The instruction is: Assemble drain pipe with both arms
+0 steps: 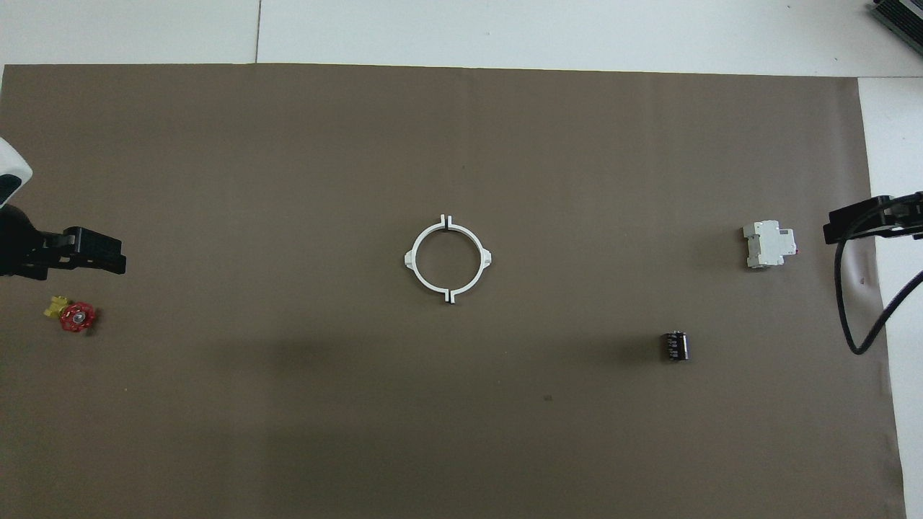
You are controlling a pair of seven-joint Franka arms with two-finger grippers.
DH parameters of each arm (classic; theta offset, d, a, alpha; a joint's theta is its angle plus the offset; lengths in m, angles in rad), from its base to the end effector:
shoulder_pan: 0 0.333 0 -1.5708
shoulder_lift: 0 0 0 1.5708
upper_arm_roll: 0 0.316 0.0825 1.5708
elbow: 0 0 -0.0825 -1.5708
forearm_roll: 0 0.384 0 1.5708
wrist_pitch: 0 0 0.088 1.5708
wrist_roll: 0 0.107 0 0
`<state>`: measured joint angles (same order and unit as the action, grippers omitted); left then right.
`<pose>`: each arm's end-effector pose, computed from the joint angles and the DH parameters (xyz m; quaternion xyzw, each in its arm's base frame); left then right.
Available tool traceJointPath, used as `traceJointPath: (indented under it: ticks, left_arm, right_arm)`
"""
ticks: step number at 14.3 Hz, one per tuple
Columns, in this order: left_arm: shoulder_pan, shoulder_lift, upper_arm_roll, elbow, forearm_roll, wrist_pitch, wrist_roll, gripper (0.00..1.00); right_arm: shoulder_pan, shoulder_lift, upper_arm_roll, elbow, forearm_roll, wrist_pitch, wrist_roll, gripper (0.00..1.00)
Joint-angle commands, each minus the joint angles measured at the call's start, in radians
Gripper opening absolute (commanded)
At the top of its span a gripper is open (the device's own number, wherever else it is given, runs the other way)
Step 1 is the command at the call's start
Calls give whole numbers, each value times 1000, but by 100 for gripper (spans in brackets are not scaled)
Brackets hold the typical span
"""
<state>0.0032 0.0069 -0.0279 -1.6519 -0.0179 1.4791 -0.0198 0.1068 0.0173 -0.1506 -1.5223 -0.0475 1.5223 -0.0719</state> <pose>0.5417 -0.0154 0.5759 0.9959 -0.0025 -0.0899 0.0070 0.5545 -0.0288 0.6337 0.9996 0.0131 -0.0100 0.0245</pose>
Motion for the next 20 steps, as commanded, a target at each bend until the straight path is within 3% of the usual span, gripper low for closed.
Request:
traceJointPath:
  ticks: [1,7,20]
  left_arm:
    - [-14,64,8,155,16,-152,-16,100]
    - [0,-5,5,72,16,-34,-16,100]
    - [-20,35,31,80,16,-29,-14,100]
  right_arm:
    - [-4,-16,0,-16,11,-7,4,100]
    - [-4,-16,0,-16,11,-7,4,100]
    - [-4,-16,0,-16,11,-7,4,100]
